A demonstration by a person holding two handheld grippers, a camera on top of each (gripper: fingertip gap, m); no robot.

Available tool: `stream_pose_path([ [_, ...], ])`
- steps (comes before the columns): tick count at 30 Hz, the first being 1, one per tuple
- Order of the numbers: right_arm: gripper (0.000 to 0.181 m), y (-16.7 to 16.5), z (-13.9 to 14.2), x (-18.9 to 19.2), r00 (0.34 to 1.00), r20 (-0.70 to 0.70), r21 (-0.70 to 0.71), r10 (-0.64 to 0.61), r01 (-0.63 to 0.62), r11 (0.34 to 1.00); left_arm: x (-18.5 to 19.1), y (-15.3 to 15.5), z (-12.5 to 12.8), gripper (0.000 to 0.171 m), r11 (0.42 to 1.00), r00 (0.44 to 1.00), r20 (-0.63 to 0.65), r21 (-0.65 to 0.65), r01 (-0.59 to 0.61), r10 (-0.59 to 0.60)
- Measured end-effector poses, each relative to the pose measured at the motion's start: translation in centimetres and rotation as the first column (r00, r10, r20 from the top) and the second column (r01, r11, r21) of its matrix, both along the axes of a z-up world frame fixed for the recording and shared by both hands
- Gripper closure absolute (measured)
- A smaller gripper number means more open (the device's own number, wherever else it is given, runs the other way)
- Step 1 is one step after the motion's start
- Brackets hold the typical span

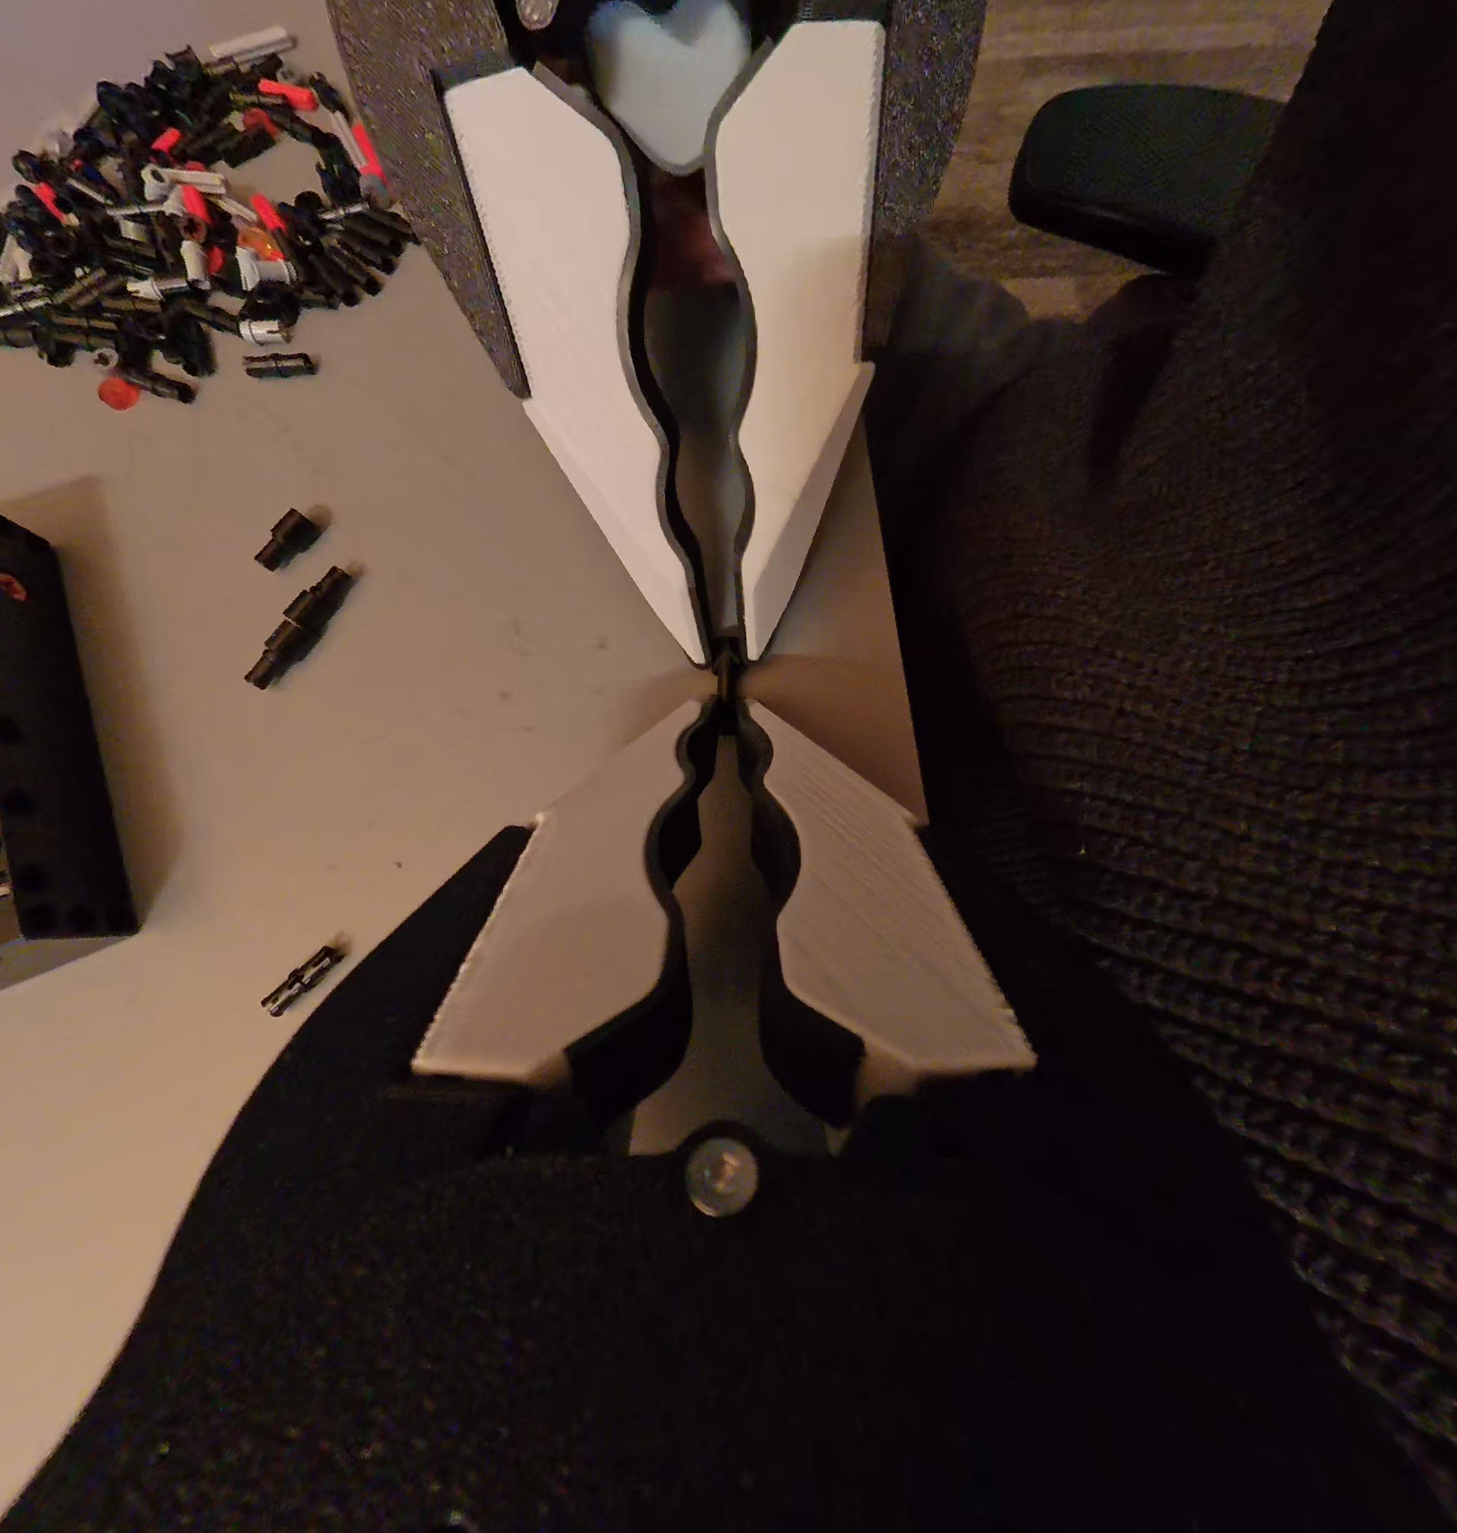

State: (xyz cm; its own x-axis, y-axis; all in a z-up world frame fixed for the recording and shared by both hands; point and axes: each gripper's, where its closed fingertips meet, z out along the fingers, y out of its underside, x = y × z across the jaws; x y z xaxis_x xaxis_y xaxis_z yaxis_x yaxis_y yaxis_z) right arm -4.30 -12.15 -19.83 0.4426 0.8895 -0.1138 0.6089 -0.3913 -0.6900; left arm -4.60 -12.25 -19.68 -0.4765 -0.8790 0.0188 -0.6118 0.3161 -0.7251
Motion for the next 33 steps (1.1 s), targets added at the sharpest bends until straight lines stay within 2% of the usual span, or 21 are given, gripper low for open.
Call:
stream_pose_path([
  [6, 0.175, 0.1, -0.1, 0.0, 0.996, 0.086, 0.021, 0.025, -0.027, 0.999, 0.0, 0.0, 0.0, 0.17, 1.0, 1.0, -0.01, -0.017, -0.001, 0.0],
  [10, 0.178, 0.1, 0.1, -0.6, 0.998, -0.054, -0.092, -0.028, 0.023, 0.996, 0.0, -0.4, 0.0, 0.17, 0.999, 1.0, -0.021, -0.046, 0.012, -0.013],
  [12, 0.176, 0.1, 0.0, -0.5, 0.997, -0.066, -0.128, -0.035, 0.026, 0.991, 0.1, -0.2, 0.0, 0.17, 0.999, 1.0, -0.029, -0.053, 0.002, -0.003],
  [16, 0.175, 0.0, 0.0, -0.6, 1.0, 0.005, -0.042, 0.004, -0.004, 0.999, -0.1, -0.2, -0.1, 0.17, 1.0, 1.0, -0.017, -0.028, -0.004, 0.003],
  [19, 0.174, 0.1, 0.0, -0.6, 0.999, -0.049, -0.053, -0.008, 0.006, 0.999, -0.1, -0.2, -0.1, 0.17, 0.999, 1.0, -0.029, -0.051, -0.004, 0.003],
  [24, 0.174, 0.3, 0.1, -0.4, 0.995, -0.077, -0.003, -0.062, 0.062, 0.998, 0.1, 0.2, -0.1, 0.166, 1.0, 1.0, -0.004, 0.003, -0.03, 0.03],
  [26, 0.174, 0.8, 0.2, 0.1, 0.992, -0.078, 0.022, -0.102, 0.104, 0.994, 0.4, 1.0, 0.0, 0.155, 0.996, 0.996, 0.009, 0.007, -0.084, 0.084],
  [28, 0.174, 2.0, 0.3, 1.4, 0.979, -0.084, 0.05, -0.187, 0.191, 0.98, 0.8, 2.2, 0.5, 0.153, 0.987, 0.987, 0.031, -0.021, -0.157, 0.157],
  [33, 0.173, 5.5, 0.9, 5.5, 0.872, -0.132, 0.038, -0.472, 0.48, 0.877, 1.5, 4.8, 2.9, 0.151, 0.936, 0.95, 0.085, -0.222, -0.274, 0.299],
])
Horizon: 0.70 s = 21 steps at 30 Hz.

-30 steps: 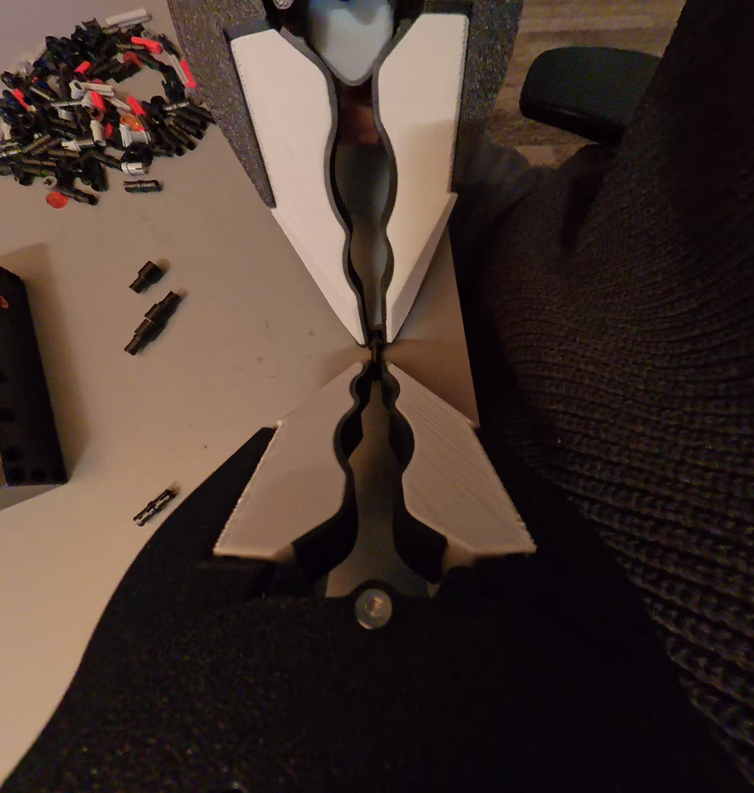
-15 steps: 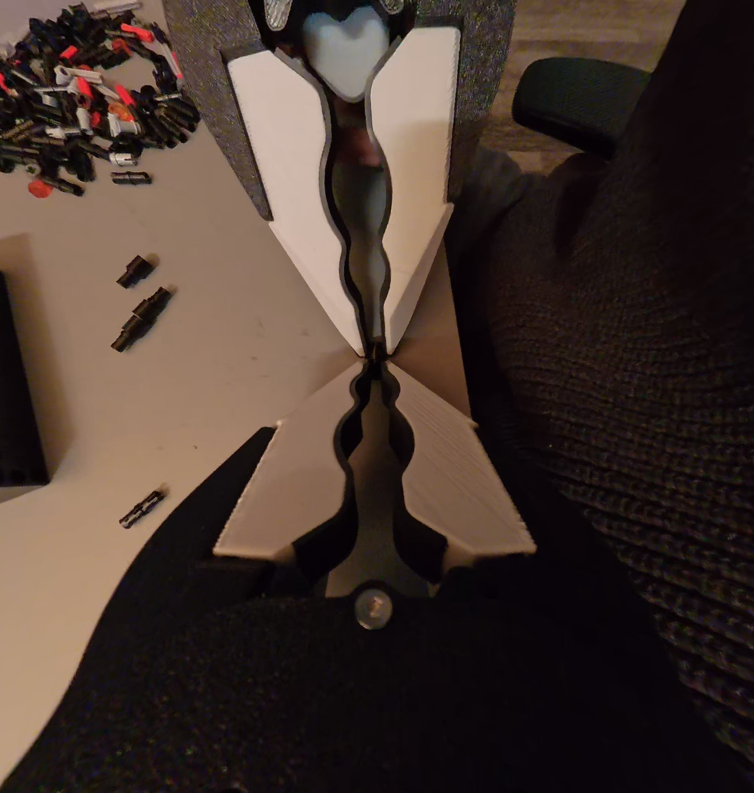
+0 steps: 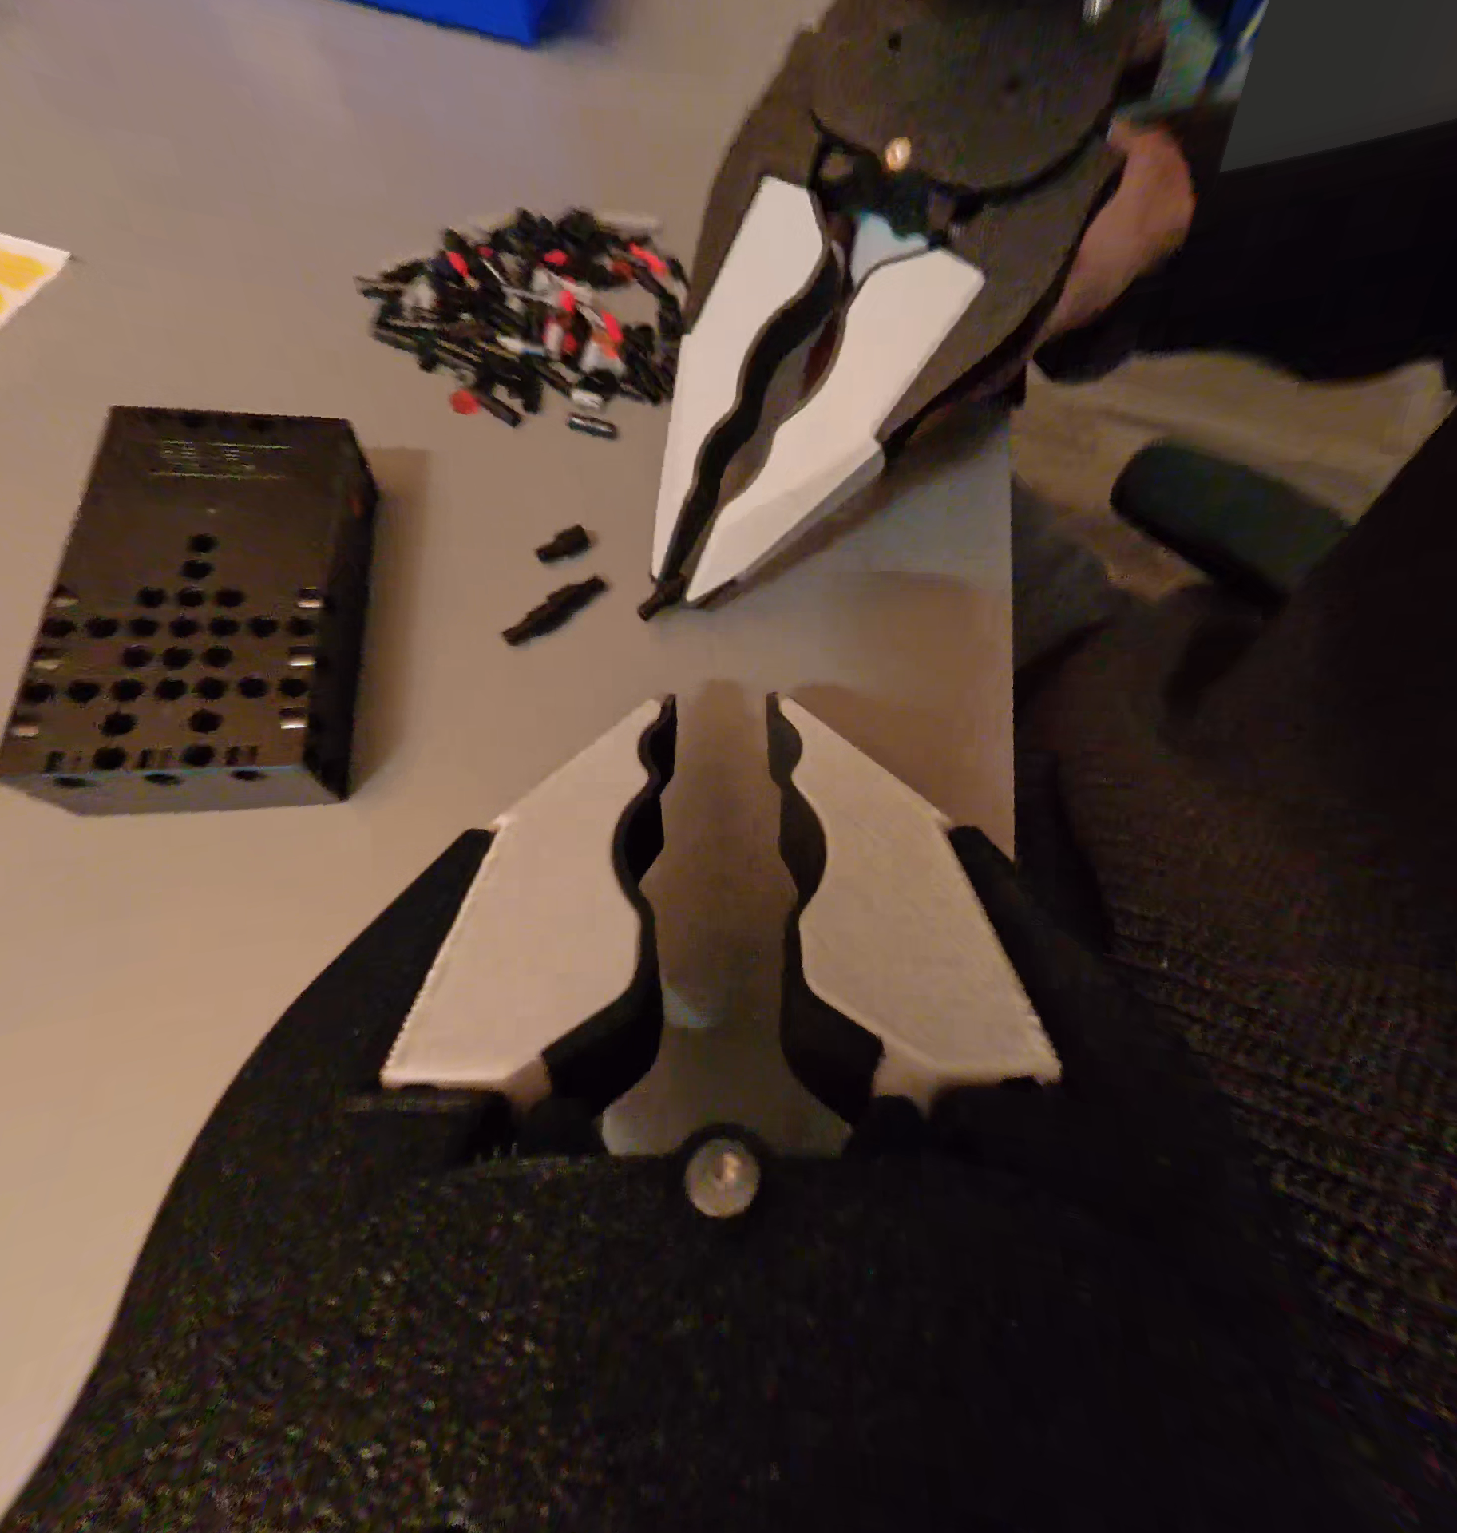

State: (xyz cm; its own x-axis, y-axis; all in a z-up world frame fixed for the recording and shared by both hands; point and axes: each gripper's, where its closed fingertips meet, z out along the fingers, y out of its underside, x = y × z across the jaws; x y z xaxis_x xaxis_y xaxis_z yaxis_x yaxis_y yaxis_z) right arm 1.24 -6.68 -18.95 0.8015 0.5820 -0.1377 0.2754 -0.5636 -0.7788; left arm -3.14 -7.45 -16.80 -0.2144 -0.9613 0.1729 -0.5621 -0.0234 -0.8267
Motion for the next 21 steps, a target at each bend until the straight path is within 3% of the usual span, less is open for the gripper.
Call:
stream_pose_path([
  [4, 0.173, 0.8, 0.2, 1.6, 0.994, -0.016, 0.008, -0.107, 0.107, 0.994, 0.2, 1.3, 1.1, 0.151, 0.994, 0.997, 0.05, -0.099, -0.053, 0.058],
  [13, 0.167, 0.8, -0.5, 2.6, 0.987, 0.077, 0.018, -0.141, 0.14, 0.99, 0.4, 2.4, 1.6, 0.151, 0.987, 0.991, 0.079, -0.128, -0.098, 0.108],
  [21, 0.166, 0.8, 1.5, 4.7, 0.971, -0.016, 0.093, -0.239, 0.24, 0.966, -0.1, 4.7, 3.2, 0.151, 0.977, 0.973, 0.151, -0.152, -0.152, 0.175],
])
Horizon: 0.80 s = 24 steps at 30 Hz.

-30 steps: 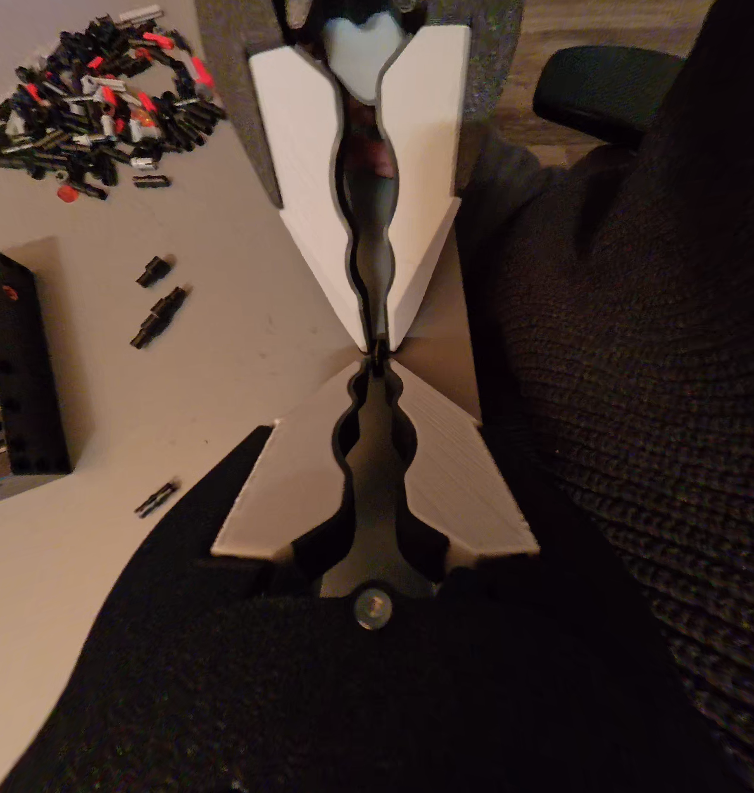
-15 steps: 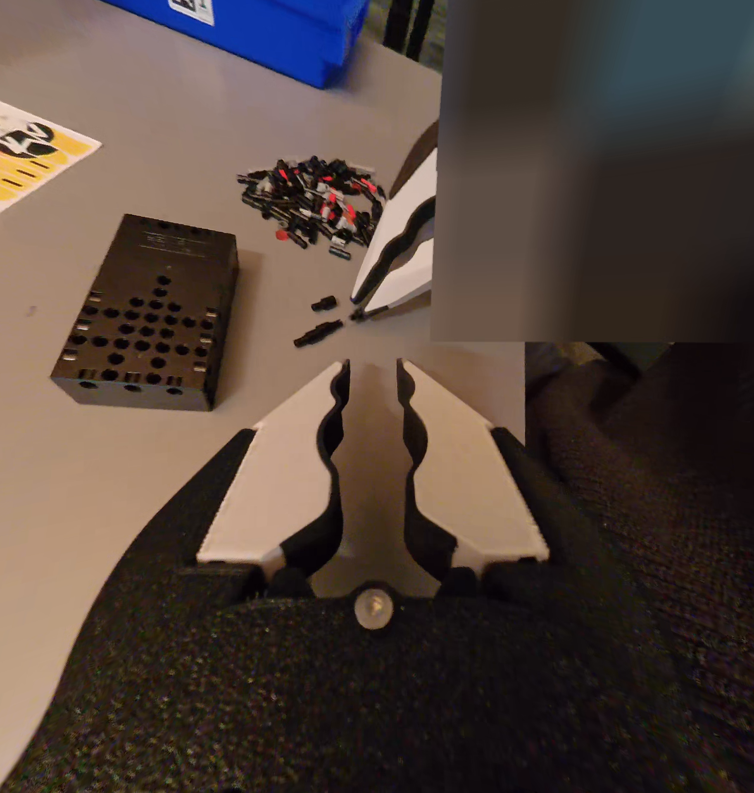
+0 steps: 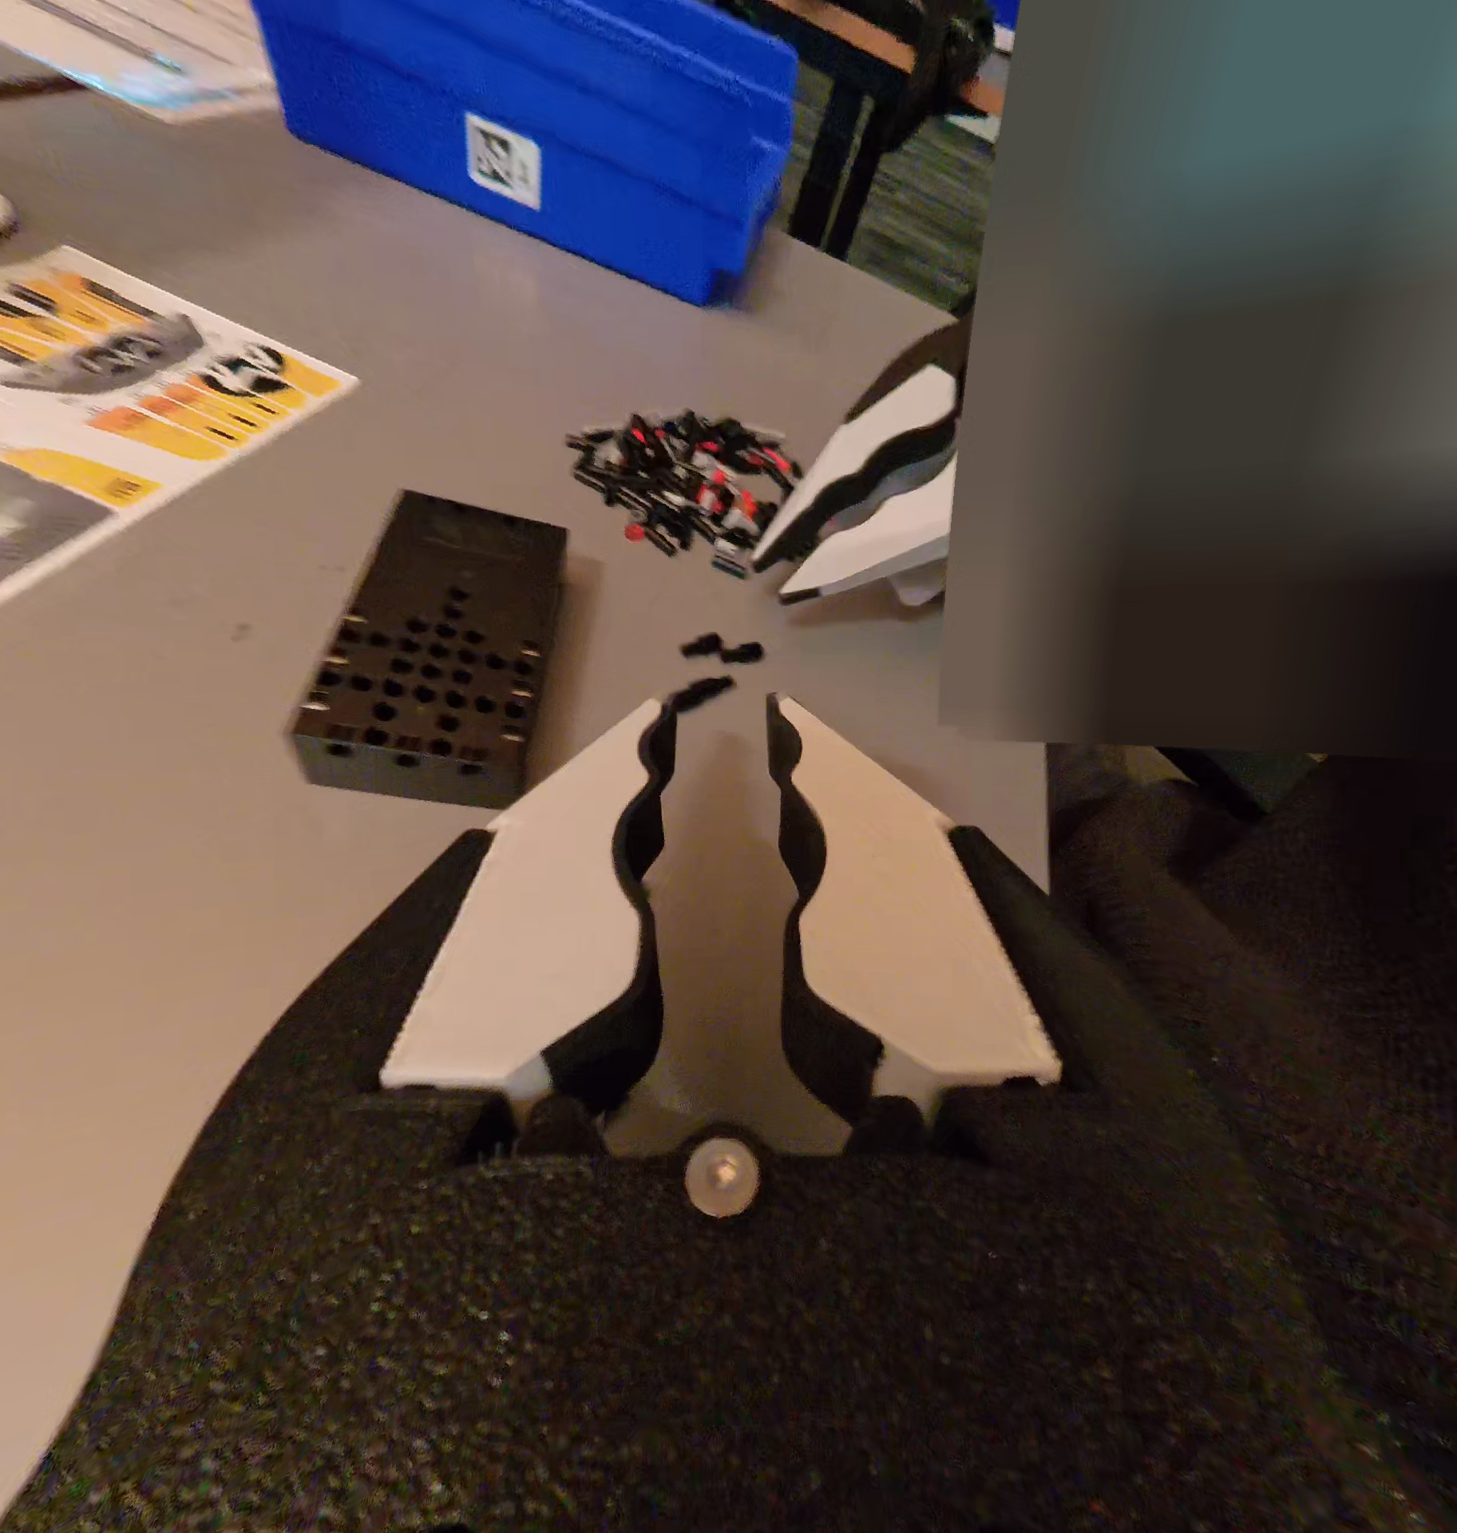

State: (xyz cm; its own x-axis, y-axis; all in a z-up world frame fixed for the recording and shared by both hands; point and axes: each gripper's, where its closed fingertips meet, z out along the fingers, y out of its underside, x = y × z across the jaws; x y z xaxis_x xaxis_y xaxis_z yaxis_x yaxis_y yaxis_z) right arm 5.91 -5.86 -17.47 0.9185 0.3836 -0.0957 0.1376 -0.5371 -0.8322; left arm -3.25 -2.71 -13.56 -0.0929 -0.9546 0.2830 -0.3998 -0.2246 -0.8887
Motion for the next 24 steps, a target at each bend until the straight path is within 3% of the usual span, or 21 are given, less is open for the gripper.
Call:
stream_pose_path([
  [4, 0.164, 0.7, 1.9, 1.7, 0.984, -0.154, 0.08, -0.092, 0.105, 0.991, -0.4, 3.7, 1.8, 0.152, 0.994, 0.99, 0.099, 0.036, -0.103, 0.099],
  [8, 0.165, 1.3, 5.3, 3.2, 0.915, -0.38, 0.237, -0.137, 0.239, 0.942, -1.6, 5.3, 2.4, 0.152, 0.986, 0.975, 0.149, -0.023, -0.163, 0.164],
  [11, 0.165, 1.4, 5.1, 2.8, 0.916, -0.385, 0.219, -0.117, 0.213, 0.952, -2.2, 5.5, 3.0, 0.152, 0.984, 0.967, 0.18, -0.055, -0.172, 0.179],
  [16, 0.165, 1.5, 4.6, 2.1, 0.946, -0.304, 0.217, -0.115, 0.186, 0.958, -1.9, 5.5, 2.7, 0.152, 0.981, 0.966, 0.17, -0.004, -0.195, 0.193],
  [24, 0.165, 0.7, 6.9, 4.1, 0.896, -0.427, 0.33, -0.121, 0.279, 0.902, -1.9, 5.8, 2.7, 0.152, 0.978, 0.963, 0.176, -0.004, -0.207, 0.205],
])
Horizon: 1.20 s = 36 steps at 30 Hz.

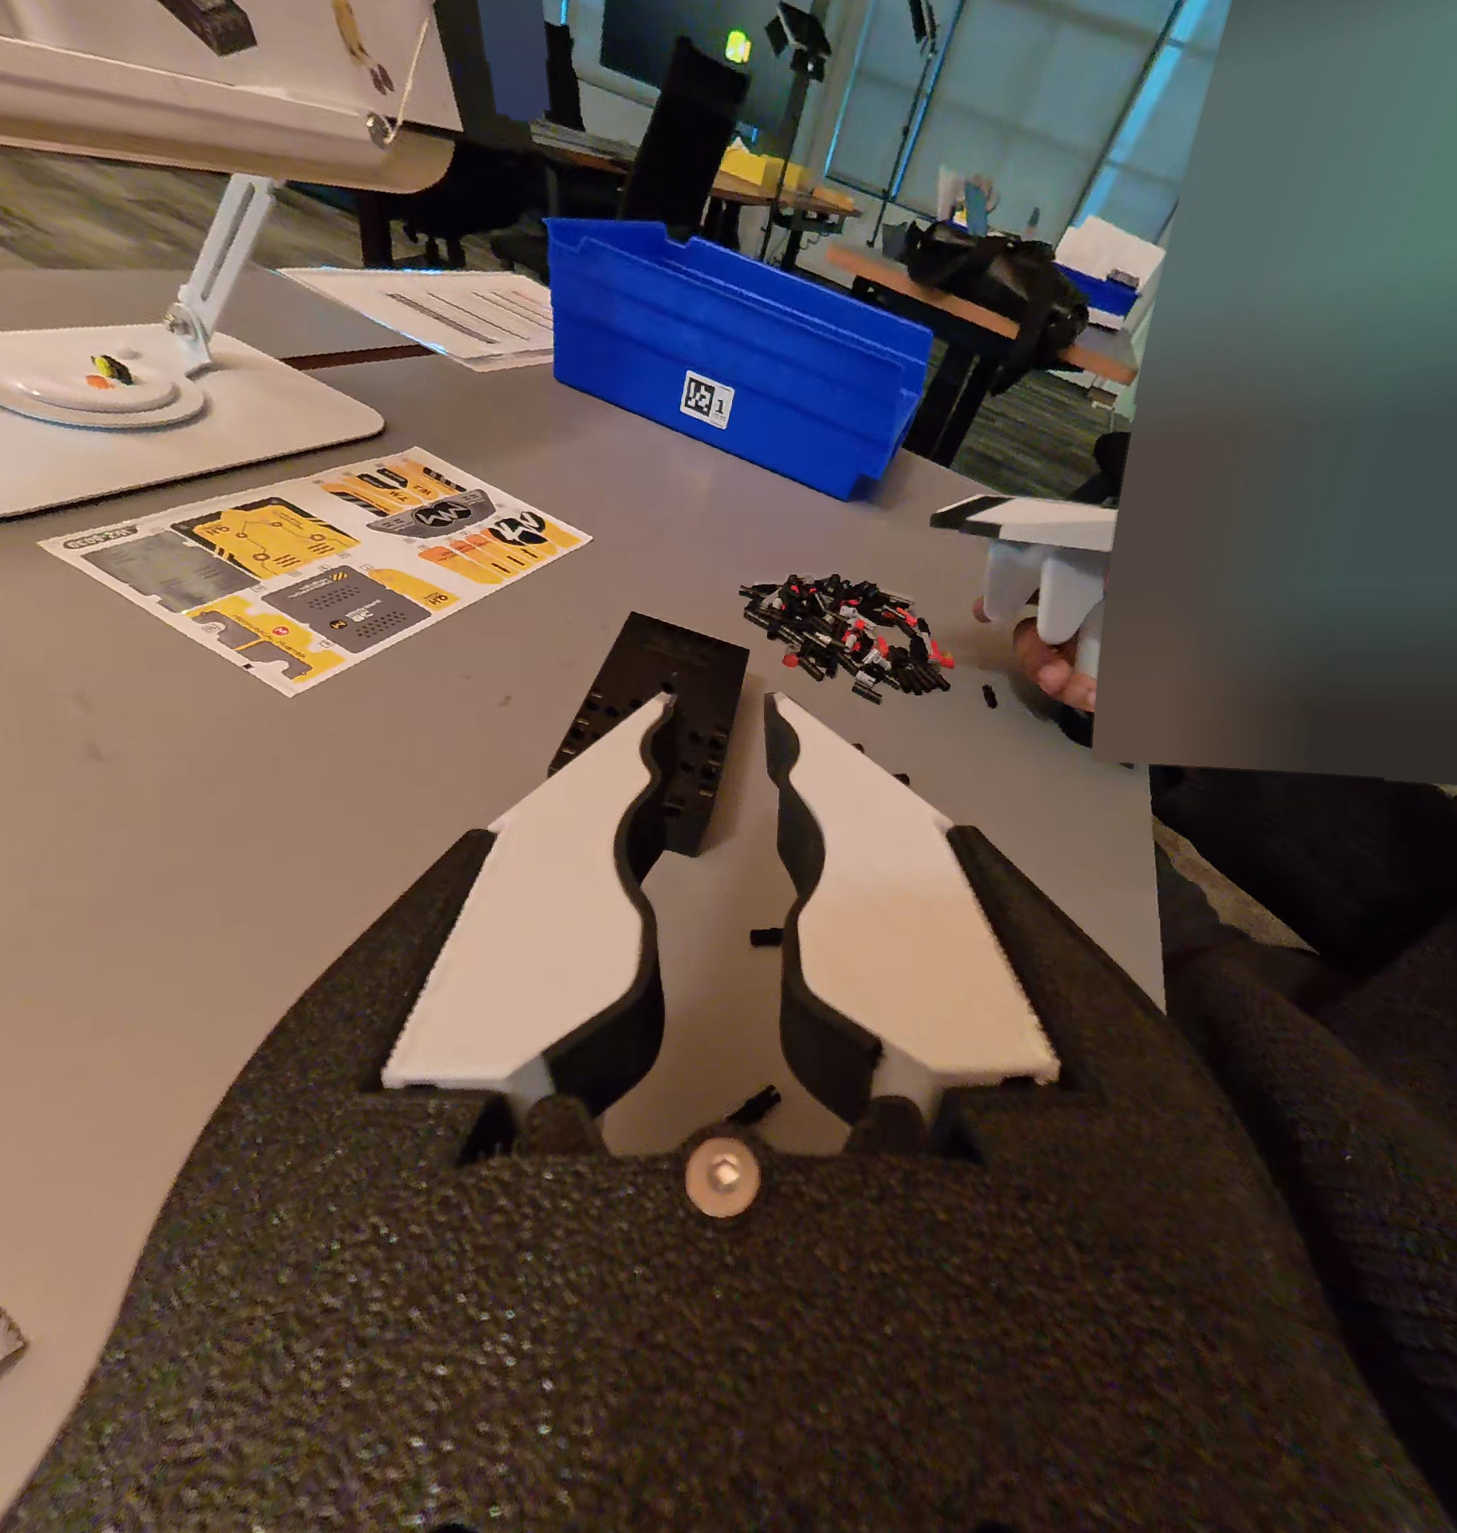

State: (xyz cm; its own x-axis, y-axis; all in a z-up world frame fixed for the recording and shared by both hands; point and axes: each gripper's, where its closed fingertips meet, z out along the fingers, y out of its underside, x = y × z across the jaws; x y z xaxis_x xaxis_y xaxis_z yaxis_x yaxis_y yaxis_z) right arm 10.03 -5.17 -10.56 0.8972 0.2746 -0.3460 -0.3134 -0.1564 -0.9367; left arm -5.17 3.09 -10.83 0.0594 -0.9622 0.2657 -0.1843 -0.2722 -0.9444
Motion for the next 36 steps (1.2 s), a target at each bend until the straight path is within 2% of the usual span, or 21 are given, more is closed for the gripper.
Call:
stream_pose_path([
  [5, 0.165, 0.0, -0.1, -0.7, 0.998, 0.067, 0.002, 0.005, -0.005, 1.0, 0.1, 0.1, -0.4, 0.152, 1.0, 1.0, -0.016, 0.0, -0.005, 0.005],
  [36, 0.165, 0.2, 0.2, -0.4, 0.999, -0.008, 0.013, 0.032, -0.032, 0.999, 0.7, 0.2, -1.5, 0.152, 1.0, 0.998, -0.069, -0.014, 0.005, -0.006],
])
